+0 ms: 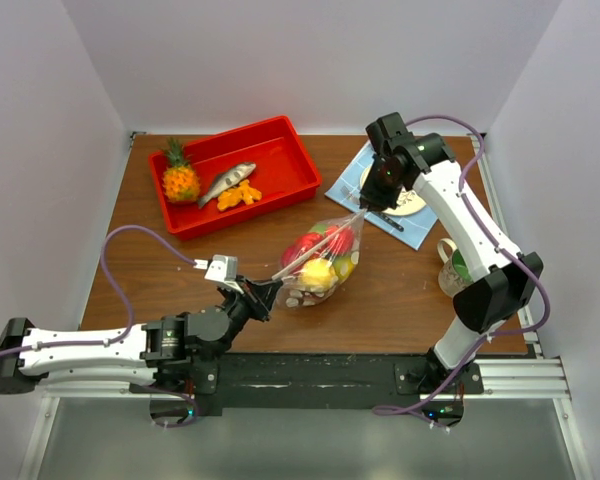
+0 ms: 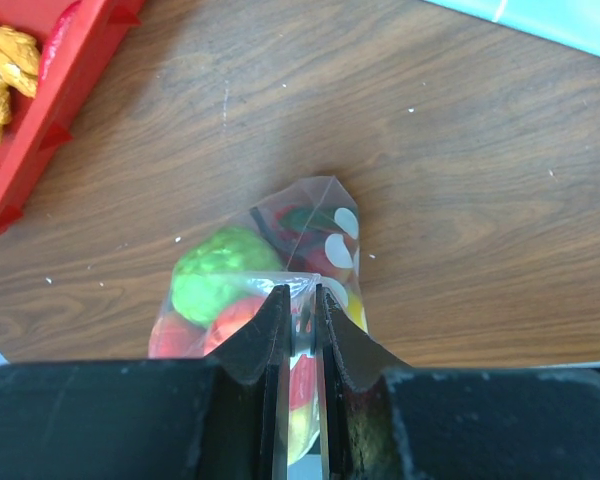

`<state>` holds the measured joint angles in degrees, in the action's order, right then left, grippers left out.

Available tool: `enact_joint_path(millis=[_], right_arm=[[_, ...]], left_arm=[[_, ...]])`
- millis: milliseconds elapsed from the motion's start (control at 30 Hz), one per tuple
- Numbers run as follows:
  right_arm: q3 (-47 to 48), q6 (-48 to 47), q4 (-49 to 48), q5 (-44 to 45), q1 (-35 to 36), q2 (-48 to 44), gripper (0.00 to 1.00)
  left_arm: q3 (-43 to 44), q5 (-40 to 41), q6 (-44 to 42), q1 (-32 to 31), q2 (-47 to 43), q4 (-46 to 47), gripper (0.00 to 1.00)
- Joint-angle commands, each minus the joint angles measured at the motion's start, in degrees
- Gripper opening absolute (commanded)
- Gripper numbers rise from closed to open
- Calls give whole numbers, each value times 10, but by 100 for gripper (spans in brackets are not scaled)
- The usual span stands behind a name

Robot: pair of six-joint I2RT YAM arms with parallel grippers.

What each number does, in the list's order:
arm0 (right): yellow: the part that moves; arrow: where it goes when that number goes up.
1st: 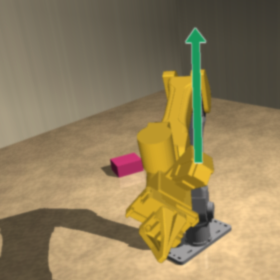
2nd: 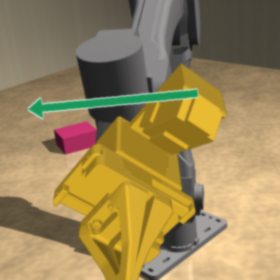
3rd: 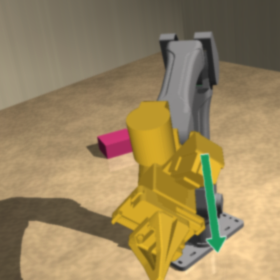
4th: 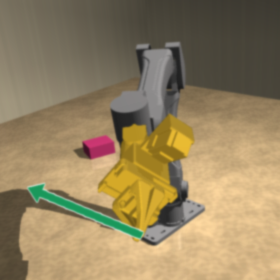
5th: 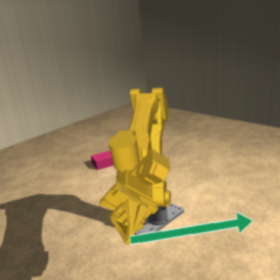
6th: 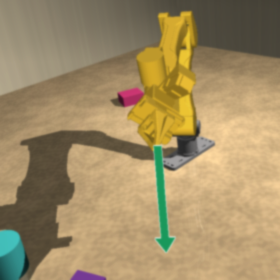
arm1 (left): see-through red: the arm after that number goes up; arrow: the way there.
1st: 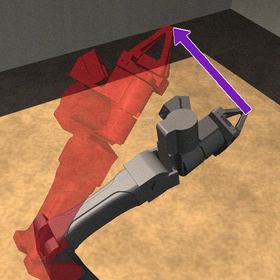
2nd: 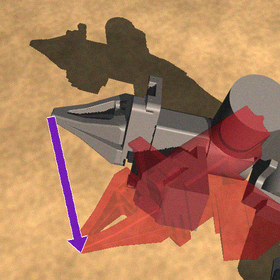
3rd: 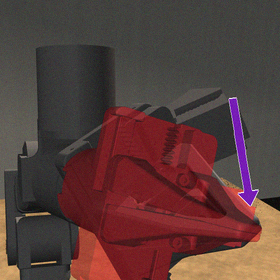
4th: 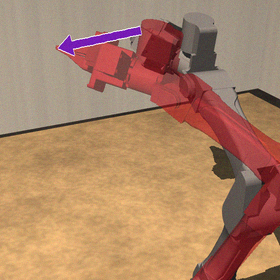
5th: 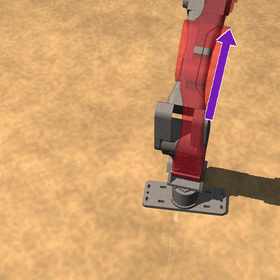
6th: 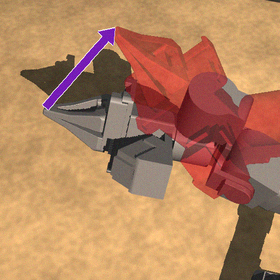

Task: Place the food in the zip-top bag and seal the zipper
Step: Zip the zipper food storage bag at the center of the board, then place the zipper food storage bag at the center of the board.

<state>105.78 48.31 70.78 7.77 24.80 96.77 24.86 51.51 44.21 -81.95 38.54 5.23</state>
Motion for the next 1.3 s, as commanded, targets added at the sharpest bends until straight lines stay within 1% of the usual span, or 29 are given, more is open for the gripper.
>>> enact_joint_path(millis=[0, 100, 133, 333, 433, 567, 600, 633, 700, 733, 767, 800, 867, 900, 933, 967, 1000, 1033, 1067, 1100, 1133, 1167, 1200, 1267], right_arm=[[20, -28, -46, 145, -54, -30, 0], [12, -29, -48, 145, -62, -33, 0], [12, -30, -47, 147, -66, -33, 0], [12, -33, -46, 160, -71, -40, 0], [-7, -32, -66, 143, -72, -44, 0], [-49, -34, -129, 71, -68, -38, 0], [-51, -31, -150, 53, -66, -34, 0], [-51, -27, -158, 51, -56, -22, 0], [-36, -24, -166, 42, -43, -3, 1], [-30, -24, -167, 40, -28, 8, 1], [-15, -23, -167, 42, -17, 30, 2], [-8, -23, -167, 44, 8, 42, 2], [4, -23, -171, 44, 30, 69, 4], [3, -22, -177, 39, 45, 75, 5], [-1, -26, -189, 14, 50, 78, 14], [-15, -31, -220, 3, 53, 78, 23], [-21, -43, -229, -4, 56, 76, 35], [-27, -48, -239, -8, 56, 71, 58], [-36, -53, -255, -9, 56, 66, 69], [-37, -66, -260, -9, 56, 53, 79], [-36, -74, -262, -9, 57, 48, 97], [-30, -81, -260, -12, 56, 41, 99], [-25, -93, -256, -11, 56, 32, 99], [-19, -103, -240, -5, 56, 17, 99]], left_arm=[[22, 54, 5, -8, -22, -46, 0], [31, 56, 5, -8, -18, -51, 0], [33, 57, 6, -8, -18, -71, 0], [37, 36, 4, -8, -8, -62, 0], [51, 32, 18, -8, 12, -66, 0], [81, 35, 20, -7, 40, -82, 0], [97, 36, 21, -4, 52, -87, 3], [105, 35, 26, -1, 58, -104, 9], [127, 30, 32, 13, 68, -120, 14], [133, 22, 33, 20, 76, -131, 22], [142, 17, 37, 28, 79, -138, 27], [147, -2, 39, 48, 85, -142, 29], [156, -36, 38, 78, 89, -153, 34], [158, -68, 36, 111, 92, -153, 38], [161, -78, 33, 122, 94, -157, 47], [166, -82, 28, 133, 94, -158, 53], [170, -83, 19, 136, 95, -157, 65], [174, -84, 18, 137, 98, -168, 70], [186, -84, 16, 142, 101, -176, 74], [190, -84, 11, 144, 104, -182, 82], [193, -85, 7, 145, 106, -183, 87], [197, -87, 3, 149, 107, -183, 91], [200, -93, -4, 152, 108, -186, 98], [209, -105, -14, 161, 110, -189, 100]])
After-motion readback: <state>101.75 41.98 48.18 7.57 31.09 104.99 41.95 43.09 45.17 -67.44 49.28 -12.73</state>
